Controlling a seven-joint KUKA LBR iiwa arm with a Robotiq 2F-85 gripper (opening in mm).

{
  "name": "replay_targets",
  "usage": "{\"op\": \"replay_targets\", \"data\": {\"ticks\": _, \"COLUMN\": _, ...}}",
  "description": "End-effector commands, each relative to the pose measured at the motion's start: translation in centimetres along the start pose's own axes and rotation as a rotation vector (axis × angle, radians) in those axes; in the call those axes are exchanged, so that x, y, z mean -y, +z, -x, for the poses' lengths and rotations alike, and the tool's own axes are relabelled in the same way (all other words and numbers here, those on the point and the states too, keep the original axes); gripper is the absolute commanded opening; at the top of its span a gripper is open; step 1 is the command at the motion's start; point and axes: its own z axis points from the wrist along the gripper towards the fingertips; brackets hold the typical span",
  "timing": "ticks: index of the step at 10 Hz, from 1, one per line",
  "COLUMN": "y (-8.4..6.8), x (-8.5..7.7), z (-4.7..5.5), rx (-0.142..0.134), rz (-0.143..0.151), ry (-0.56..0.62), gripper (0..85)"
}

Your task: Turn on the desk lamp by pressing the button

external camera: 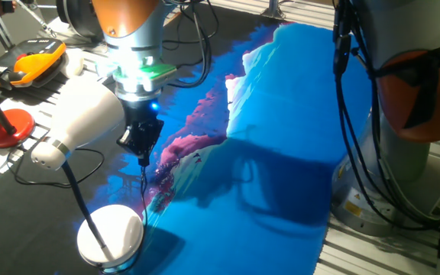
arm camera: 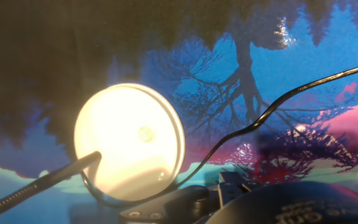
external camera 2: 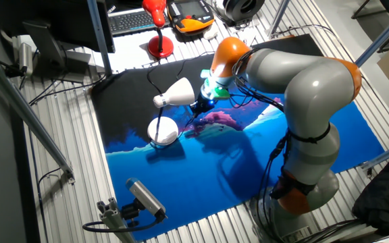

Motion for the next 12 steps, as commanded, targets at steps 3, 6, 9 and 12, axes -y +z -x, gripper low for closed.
{"op": "replay_targets", "data": {"ticks": 3, "y": -1.9, "x": 0.0, "z": -0.5, "rx": -0.022, "rz": 0.012, "ry": 0.028, "gripper": 0.0}}
{"op": "replay_targets", "data": {"ticks": 6, "y": -7.1, "x": 0.8, "z": -2.0, "rx": -0.050, "rz": 0.031, "ry": 0.056, "gripper": 0.0}}
{"op": "replay_targets", "data": {"ticks": 9, "y": -9.3, "x": 0.4, "z": -3.7, "rx": -0.047, "rz": 0.030, "ry": 0.069, "gripper": 0.0}}
{"op": "replay_targets", "data": {"ticks": 12, "y": -10.8, "x": 0.4, "z": -4.4, "rx": -0.038, "rz": 0.037, "ry": 0.066, "gripper": 0.0}}
